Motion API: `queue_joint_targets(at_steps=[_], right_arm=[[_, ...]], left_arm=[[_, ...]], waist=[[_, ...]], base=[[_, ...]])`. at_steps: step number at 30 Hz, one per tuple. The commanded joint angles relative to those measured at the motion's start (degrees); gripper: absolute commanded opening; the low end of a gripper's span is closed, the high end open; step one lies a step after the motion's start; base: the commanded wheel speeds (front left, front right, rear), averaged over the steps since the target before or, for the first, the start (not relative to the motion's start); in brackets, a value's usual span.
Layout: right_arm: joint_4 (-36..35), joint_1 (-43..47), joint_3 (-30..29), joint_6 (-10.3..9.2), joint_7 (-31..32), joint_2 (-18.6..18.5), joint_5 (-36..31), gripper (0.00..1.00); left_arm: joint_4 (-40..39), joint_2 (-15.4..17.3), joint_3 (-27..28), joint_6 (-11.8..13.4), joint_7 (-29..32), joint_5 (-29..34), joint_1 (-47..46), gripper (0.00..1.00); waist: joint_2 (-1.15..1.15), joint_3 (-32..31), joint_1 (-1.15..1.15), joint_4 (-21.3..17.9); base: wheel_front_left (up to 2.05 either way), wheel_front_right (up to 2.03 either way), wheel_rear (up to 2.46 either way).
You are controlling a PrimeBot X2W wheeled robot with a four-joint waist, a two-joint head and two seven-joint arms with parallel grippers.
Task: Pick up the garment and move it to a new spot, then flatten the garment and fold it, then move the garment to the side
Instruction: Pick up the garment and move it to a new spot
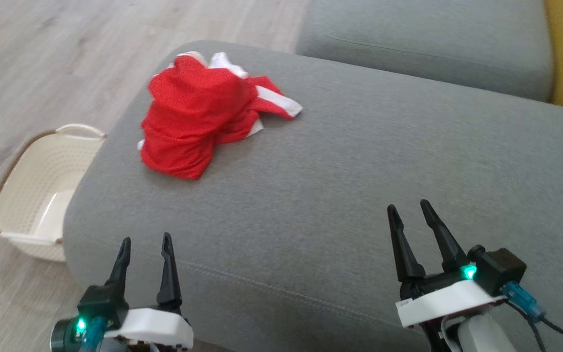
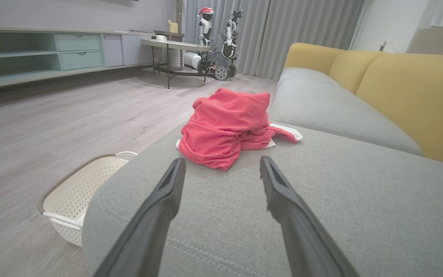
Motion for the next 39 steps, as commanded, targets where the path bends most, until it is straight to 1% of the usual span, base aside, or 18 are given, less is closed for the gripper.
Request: queue_joint_targets(at_steps=[1,9,16,21,25,28,33,36,39], right_arm=[[-1.9,-1.7,1.3,0.59,-0.6,-0.2,0.5,1.0],[-2.1,-1.1,2.1,0.59,-0.6,-0.2,0.7,1.0],[-2.1,-1.2,2.6,0.59,-0.6,-0.2,1.3,1.0],[-2.2,-1.3,3.0,0.59,-0.6,-0.2,1.3,1.0],[-2.7,-1.2,2.4,0.59,-0.6,-0.2,1.4,1.0],[-3.2,-1.4,2.1,0.59,-0.6,-0.2,0.8,1.0],[-5.2,-2.3,0.1,0.59,-0.6,-0.2,-1.4,1.0],[-7.0,-3.0,-1.0,0.59,-0.1,-0.2,-2.6,1.0],[-8.9,-3.4,-1.9,0.59,0.7,-0.2,-3.6,1.0]], left_arm=[[-2.6,-0.2,2.1,-0.1,-0.7,0.5,-1.7,1.0],[-3.1,-0.2,2.8,-0.4,-0.7,0.1,-0.9,1.0],[-3.3,-0.2,3.3,-0.3,-0.7,-1.3,-0.6,1.0],[-3.1,-0.2,3.7,-0.4,-0.7,-0.8,-0.8,1.0],[-3.3,-0.2,5.1,-0.7,-0.7,-0.6,-1.0,1.0],[-3.5,-0.2,6.5,-1.4,-0.7,-0.1,-1.7,1.0],[-3.2,0.3,7.8,-3.4,-0.7,1.6,-4.2,1.0],[-2.8,0.7,10.0,-4.6,-0.7,0.8,-7.1,1.0],[-1.3,2.0,11.7,-6.2,-0.7,0.1,-11.0,1.0]], waist=[[0.0,-0.2,0.0,2.1],[0.0,0.0,0.0,4.0],[0.0,-0.1,0.0,4.0],[0.0,0.0,0.0,3.2],[0.0,0.6,0.0,1.9],[0.0,2.1,0.0,0.7],[0.0,5.9,0.0,-2.3],[0.0,8.7,0.0,-4.4],[0.0,11.5,0.0,-6.4]], base=[[0.0,0.0,0.0],[0.0,0.0,0.0],[0.0,0.0,0.0],[0.0,0.0,0.0],[0.0,0.0,0.0],[0.0,0.0,0.0],[0.0,0.0,0.0],[0.0,0.0,0.0],[0.0,0.0,0.0]])
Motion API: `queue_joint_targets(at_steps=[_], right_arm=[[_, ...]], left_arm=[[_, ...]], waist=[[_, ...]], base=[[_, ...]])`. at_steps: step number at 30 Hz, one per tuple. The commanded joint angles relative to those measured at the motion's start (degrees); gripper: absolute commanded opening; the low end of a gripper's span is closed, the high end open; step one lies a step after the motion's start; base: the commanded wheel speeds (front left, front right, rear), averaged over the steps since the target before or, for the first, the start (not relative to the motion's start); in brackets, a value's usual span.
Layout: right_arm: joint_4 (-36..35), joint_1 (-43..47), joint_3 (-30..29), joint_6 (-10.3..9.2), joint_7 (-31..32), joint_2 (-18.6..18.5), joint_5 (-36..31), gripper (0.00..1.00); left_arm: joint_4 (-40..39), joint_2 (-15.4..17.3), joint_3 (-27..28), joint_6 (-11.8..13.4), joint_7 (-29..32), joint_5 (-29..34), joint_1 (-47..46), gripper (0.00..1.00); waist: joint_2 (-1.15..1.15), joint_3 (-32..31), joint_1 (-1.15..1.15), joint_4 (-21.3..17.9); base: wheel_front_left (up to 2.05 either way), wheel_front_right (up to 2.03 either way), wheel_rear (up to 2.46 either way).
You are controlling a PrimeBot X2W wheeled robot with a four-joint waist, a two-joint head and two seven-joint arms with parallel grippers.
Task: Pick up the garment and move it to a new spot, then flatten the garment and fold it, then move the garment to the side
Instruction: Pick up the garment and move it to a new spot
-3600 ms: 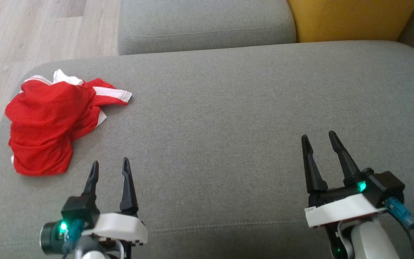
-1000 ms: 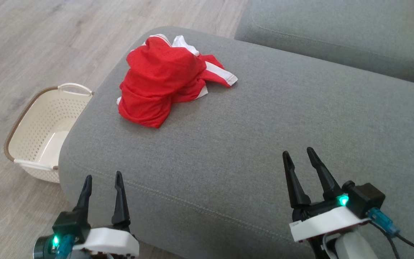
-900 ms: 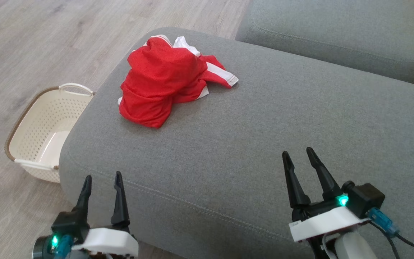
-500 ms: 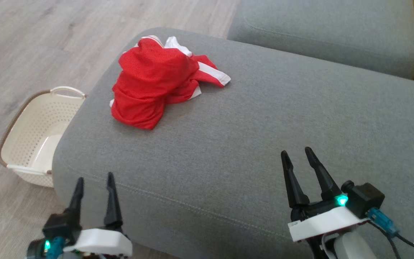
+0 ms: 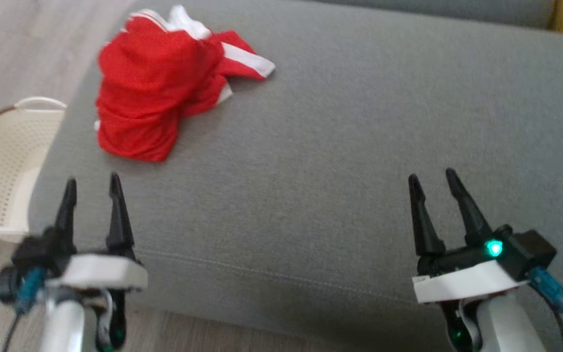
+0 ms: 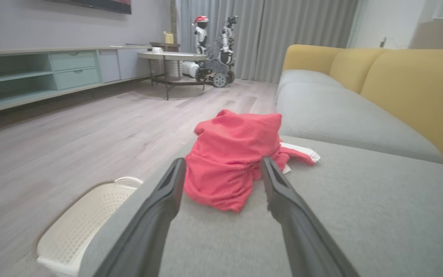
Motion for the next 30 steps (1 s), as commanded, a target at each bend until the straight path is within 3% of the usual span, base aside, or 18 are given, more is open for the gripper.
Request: queue_joint_targets(at_steps=[1,4,13,19,26,27,28,30], right_arm=[[-2.6,-2.4,1.0,0.59,0.2,-0.1,-1.0,1.0],[-4.4,-3.2,0.8,0.59,1.0,-0.1,-2.2,1.0],[-9.5,-6.2,0.8,0.59,2.5,-0.1,-4.2,1.0],[-9.7,-7.3,1.6,0.59,2.3,-0.1,-4.6,1.0],[-9.6,-8.1,2.2,0.59,1.7,-0.1,-4.2,1.0],[-9.5,-8.1,2.2,0.59,1.6,-0.1,-4.2,1.0],[-9.5,-8.2,2.2,0.59,1.5,-0.1,-4.2,1.0],[-9.3,-8.2,2.1,0.59,1.4,-0.1,-4.2,1.0]], left_arm=[[-0.9,1.5,2.2,-0.7,-0.7,-0.3,-4.0,1.0],[2.7,3.8,3.1,-2.5,-0.1,-1.3,-9.7,1.0],[15.2,14.4,5.9,-7.7,10.2,-4.7,-29.9,1.0],[24.4,18.6,5.1,-8.7,14.2,-4.2,-37.3,1.0],[34.5,22.2,3.9,-6.7,16.5,-1.5,-42.5,1.0],[35.7,22.3,4.0,-6.4,16.6,-1.6,-43.1,0.8],[36.9,22.3,4.1,-6.3,16.6,-1.8,-43.6,0.0],[38.5,22.4,4.1,-6.3,15.9,-1.9,-44.3,0.0]], waist=[[0.0,3.5,0.0,-3.0],[0.0,6.4,0.0,-4.8],[0.0,13.7,0.0,-10.7],[0.0,15.3,0.0,-13.4],[0.0,16.4,0.0,-15.9],[0.0,16.5,0.0,-16.1],[0.0,16.5,0.0,-16.2],[0.0,16.6,0.0,-16.3]], base=[[0.0,0.0,0.0],[0.0,0.0,0.0],[0.0,0.0,0.0],[0.0,0.0,0.0],[0.0,0.0,0.0],[0.0,0.0,0.0],[0.0,0.0,0.0],[0.0,0.0,0.0]])
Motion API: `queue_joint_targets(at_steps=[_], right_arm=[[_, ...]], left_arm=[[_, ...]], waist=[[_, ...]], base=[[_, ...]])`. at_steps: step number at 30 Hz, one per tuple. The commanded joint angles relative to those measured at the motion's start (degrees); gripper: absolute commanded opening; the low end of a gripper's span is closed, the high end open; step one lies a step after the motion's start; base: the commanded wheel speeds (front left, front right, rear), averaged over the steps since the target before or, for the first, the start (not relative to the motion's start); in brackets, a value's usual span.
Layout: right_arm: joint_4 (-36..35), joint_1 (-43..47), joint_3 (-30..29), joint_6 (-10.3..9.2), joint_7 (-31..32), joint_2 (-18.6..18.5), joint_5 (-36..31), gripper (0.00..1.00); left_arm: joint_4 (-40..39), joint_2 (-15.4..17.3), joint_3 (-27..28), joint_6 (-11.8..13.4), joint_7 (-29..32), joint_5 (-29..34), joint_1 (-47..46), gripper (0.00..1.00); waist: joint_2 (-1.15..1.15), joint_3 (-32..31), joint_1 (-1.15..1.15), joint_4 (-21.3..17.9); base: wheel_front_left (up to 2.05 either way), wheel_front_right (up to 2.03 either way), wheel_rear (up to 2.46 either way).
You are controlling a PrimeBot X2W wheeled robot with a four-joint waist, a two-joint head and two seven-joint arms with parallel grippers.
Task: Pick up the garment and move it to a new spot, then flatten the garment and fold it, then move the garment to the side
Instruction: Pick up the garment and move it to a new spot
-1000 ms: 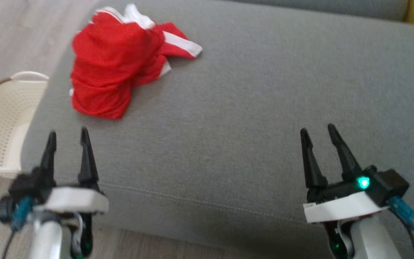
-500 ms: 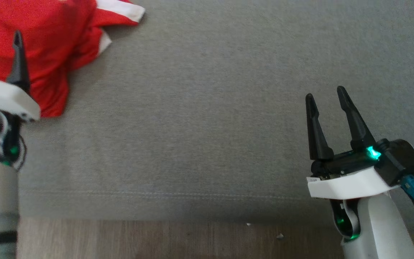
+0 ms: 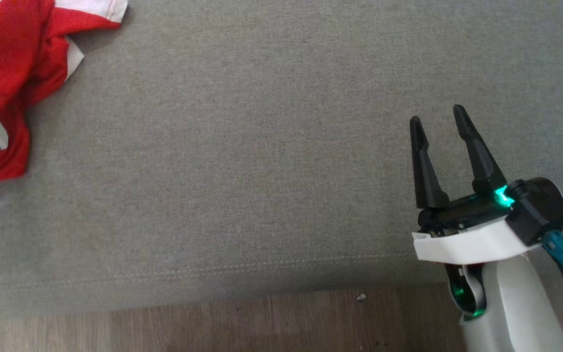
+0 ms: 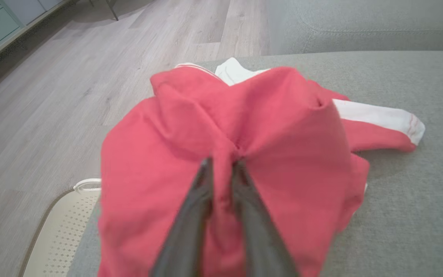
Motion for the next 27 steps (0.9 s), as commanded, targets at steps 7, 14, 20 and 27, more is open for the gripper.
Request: queue_joint_targets(at_steps=[7,14,20,27], right_arm=[[-0.8,-1.2,1.3,0.59,-1.0,-0.1,0.3,1.0],[1.5,-0.7,2.3,0.59,-1.9,-0.1,2.3,1.0],[3.0,-0.4,3.2,0.59,-2.7,-0.1,4.7,1.0],[3.9,0.0,3.5,0.59,-3.1,-0.1,6.8,1.0]], left_arm=[[-1.5,4.0,2.3,1.0,-9.6,-0.6,-4.6,0.0],[-10.5,3.0,2.9,1.2,-16.2,-1.1,-5.9,0.0],[-20.7,0.4,0.5,-0.8,-14.2,-2.2,-5.6,0.0],[-32.8,-5.7,-4.6,-1.5,-5.7,-4.8,-4.2,0.0]], waist=[[0.0,-1.5,0.0,0.6],[0.0,-7.6,0.0,0.6],[0.0,-12.2,0.0,-0.6],[0.0,-14.8,0.0,-3.5]], base=[[0.0,0.0,0.0],[0.0,0.0,0.0],[0.0,0.0,0.0],[0.0,0.0,0.0]])
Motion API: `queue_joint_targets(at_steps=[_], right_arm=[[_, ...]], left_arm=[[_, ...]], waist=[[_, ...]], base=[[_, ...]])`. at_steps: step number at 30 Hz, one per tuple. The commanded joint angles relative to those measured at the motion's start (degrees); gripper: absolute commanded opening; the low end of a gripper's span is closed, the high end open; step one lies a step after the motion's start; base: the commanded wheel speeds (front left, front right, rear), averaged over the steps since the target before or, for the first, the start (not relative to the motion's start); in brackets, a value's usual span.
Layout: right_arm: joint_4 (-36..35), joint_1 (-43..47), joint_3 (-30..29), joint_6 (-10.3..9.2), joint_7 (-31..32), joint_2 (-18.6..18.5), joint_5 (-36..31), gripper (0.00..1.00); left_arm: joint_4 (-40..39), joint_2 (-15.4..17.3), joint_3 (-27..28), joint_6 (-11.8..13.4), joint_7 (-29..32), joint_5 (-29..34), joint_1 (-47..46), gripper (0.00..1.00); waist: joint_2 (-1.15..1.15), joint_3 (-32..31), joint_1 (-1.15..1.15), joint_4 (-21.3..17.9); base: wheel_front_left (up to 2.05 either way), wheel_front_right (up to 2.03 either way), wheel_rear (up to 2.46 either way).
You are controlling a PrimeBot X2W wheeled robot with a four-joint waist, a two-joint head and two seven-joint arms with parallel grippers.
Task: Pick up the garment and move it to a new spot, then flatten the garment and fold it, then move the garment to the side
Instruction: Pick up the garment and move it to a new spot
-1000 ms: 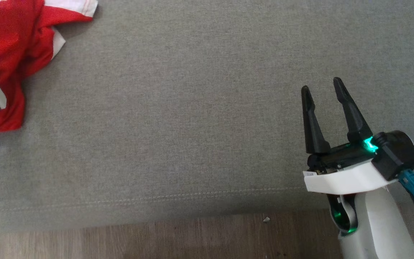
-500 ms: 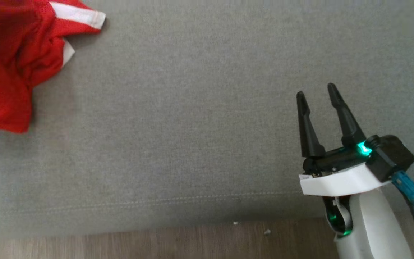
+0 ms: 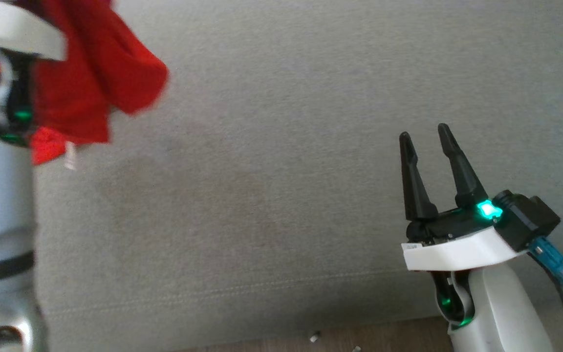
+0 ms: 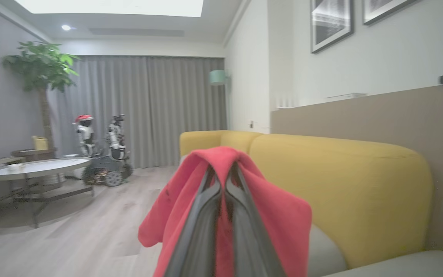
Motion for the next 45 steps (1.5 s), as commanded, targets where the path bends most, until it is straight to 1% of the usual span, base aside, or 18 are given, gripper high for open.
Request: queue_joint_targets(at_steps=[1,2,4,9,11,14,17,23,24,25,29,34,36,39,41,43,44,45], right_arm=[[-1.6,-0.4,1.5,0.59,-0.6,0.0,0.7,1.0],[-1.6,-0.4,1.5,0.59,-0.6,0.0,0.7,1.0],[-1.6,-0.7,1.7,0.59,-0.7,0.0,1.2,1.0],[-2.6,-1.7,1.7,0.59,-0.7,0.0,2.2,1.0],[-3.0,-2.1,1.7,0.59,-0.7,0.0,2.6,1.0],[-3.7,-3.0,2.2,0.59,-0.7,0.0,3.6,1.0],[-4.4,-4.3,4.0,0.59,-0.7,0.0,4.5,1.0],[-5.6,-5.7,5.6,0.59,-0.7,0.0,6.4,1.0],[-5.8,-5.7,5.7,0.59,-0.7,0.0,6.6,1.0],[-5.8,-5.8,5.7,0.59,-0.7,0.0,6.7,1.0],[-6.0,-5.8,5.6,0.59,-0.7,0.0,7.0,1.0],[-5.2,-4.9,4.4,0.59,-0.7,0.0,6.1,1.0],[-4.6,-4.3,3.7,0.59,-0.7,0.0,5.5,1.0],[-3.6,-3.1,2.0,0.59,-0.7,0.0,4.5,1.0],[-2.8,-2.1,0.9,0.59,-0.7,0.0,3.6,1.0],[-2.1,-1.1,-0.1,0.59,-0.7,0.0,2.6,1.0],[-2.1,-1.1,-0.1,0.59,-0.7,0.0,2.6,1.0],[-1.5,-0.1,-1.0,0.59,-0.7,0.0,1.7,1.0]], left_arm=[[-3.9,0.7,0.2,-0.3,1.7,-0.7,-1.0,0.0],[-3.9,0.7,0.2,-0.3,1.7,-0.7,-1.0,0.0],[-6.6,-1.2,-1.7,-0.4,4.2,-1.4,-0.2,0.0],[-11.2,-6.6,-5.8,0.4,8.9,-3.3,1.2,0.0],[-11.9,-8.2,-7.2,0.9,9.6,-3.5,1.3,0.0],[-10.5,-9.2,-8.4,2.0,8.8,-2.7,1.5,0.0],[-5.0,-8.8,-8.3,3.0,7.1,-1.6,1.8,0.0],[10.6,-4.9,-8.1,4.0,2.8,1.8,1.7,0.0],[13.3,-4.1,-8.3,4.3,2.4,2.5,1.5,0.13],[15.8,-3.3,-8.6,4.7,1.9,3.4,1.3,1.0],[22.5,-1.4,-8.3,6.0,-1.8,4.9,-0.1,1.0],[24.6,-1.3,-7.1,5.9,-6.9,3.5,-0.6,1.0],[23.4,-1.5,-6.5,5.8,-8.4,2.8,0.3,1.0],[19.7,-2.3,-5.6,5.8,-9.6,1.4,3.8,1.0],[16.4,-3.0,-5.4,5.3,-10.0,0.3,7.5,1.0],[12.7,-3.4,-5.5,5.3,-10.2,-0.3,11.9,1.0],[12.7,-3.4,-5.5,5.3,-10.2,-0.3,11.9,1.0],[8.8,-3.7,-5.7,5.8,-10.3,-0.5,16.9,1.0]], waist=[[0.0,-1.1,0.0,-1.8],[0.0,-1.1,0.0,-1.8],[0.0,-1.3,0.0,-3.3],[0.0,-1.1,0.0,-7.6],[0.0,-0.5,0.0,-9.4],[0.0,0.9,0.0,-12.3],[0.0,2.3,0.0,-14.7],[0.0,4.9,0.0,-18.1],[0.0,5.2,0.0,-18.4],[0.0,5.5,0.0,-18.6],[0.0,5.8,0.0,-18.7],[0.0,4.0,0.0,-16.2],[0.0,2.6,0.0,-14.7],[0.0,0.3,0.0,-11.9],[0.0,-1.3,0.0,-9.9],[0.0,-2.7,0.0,-7.9],[0.0,-2.7,0.0,-7.9],[0.0,-3.9,0.0,-6.1]], base=[[0.0,0.0,0.0],[0.0,0.0,0.0],[0.0,0.0,0.0],[0.0,0.0,0.0],[0.0,0.0,0.0],[0.0,0.0,0.0],[0.0,0.0,0.0],[0.0,0.0,0.0],[0.0,0.0,0.0],[0.0,0.0,0.0],[0.0,0.0,0.0],[0.0,0.0,0.0],[0.0,0.0,0.0],[0.0,0.0,0.0],[0.0,0.0,0.0],[0.0,0.0,0.0],[0.0,0.0,0.0],[0.0,0.0,0.0]])
